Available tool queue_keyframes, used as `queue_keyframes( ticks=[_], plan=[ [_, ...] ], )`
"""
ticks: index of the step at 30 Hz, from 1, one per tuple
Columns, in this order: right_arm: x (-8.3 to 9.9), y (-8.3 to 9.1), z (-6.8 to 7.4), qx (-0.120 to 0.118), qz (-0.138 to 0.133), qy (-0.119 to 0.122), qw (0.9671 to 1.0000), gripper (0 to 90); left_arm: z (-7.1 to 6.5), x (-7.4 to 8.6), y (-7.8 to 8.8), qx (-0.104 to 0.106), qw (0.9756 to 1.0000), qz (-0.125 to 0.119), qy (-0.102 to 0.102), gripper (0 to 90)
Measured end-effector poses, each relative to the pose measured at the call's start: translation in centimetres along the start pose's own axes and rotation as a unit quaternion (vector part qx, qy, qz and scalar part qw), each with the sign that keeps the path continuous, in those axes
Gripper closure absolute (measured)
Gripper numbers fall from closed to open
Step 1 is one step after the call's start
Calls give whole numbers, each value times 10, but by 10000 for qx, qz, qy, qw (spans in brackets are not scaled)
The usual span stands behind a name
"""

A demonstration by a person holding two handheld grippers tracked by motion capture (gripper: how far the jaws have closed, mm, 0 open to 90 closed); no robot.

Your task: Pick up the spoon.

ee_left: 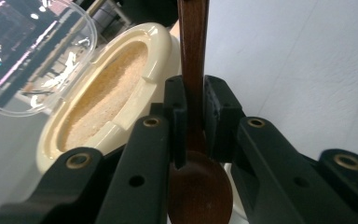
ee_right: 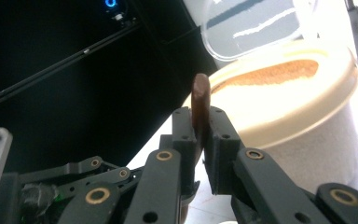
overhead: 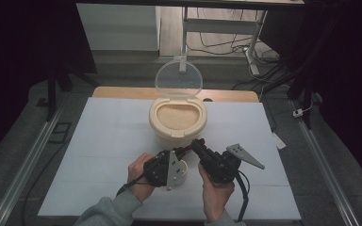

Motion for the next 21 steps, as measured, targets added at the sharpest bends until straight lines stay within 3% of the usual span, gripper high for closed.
queue_keyframes(
  ticks=[3,5,8,10,14,16,18,21],
  plan=[
    [-2,1,1,-140,-50,24,9999,838,1,3,6,391,9988,-110,274,717],
    [-6,2,1,-185,-102,45,9998,838,2,7,12,669,9959,-201,575,650],
    [-12,7,-2,-197,-205,115,9995,838,5,19,22,1093,9880,-221,1069,549],
    [-16,10,-3,-221,-236,195,9993,839,9,30,29,1336,9803,-234,1436,510],
    [-25,14,-6,-317,-302,278,9987,838,18,54,43,1553,9677,-206,1973,448],
    [-28,15,-8,-348,-345,334,9982,838,21,67,49,1608,9631,-137,2155,418],
    [-32,17,-9,-416,-387,364,9977,838,23,82,55,1729,9564,-24,2353,380],
    [-38,19,-12,-468,-432,396,9972,838,24,101,63,1751,9521,63,2504,349]
  ],
)
Point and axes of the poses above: each handheld gripper's, and its own axes: y roughly backward along the jaws, x roughly out of its underside, z roughly to its left, the point moved 8 cm from there along -y, roughly forward along the jaws, and after that the axes turned 3 degrees about x, right-handed, at the moved point
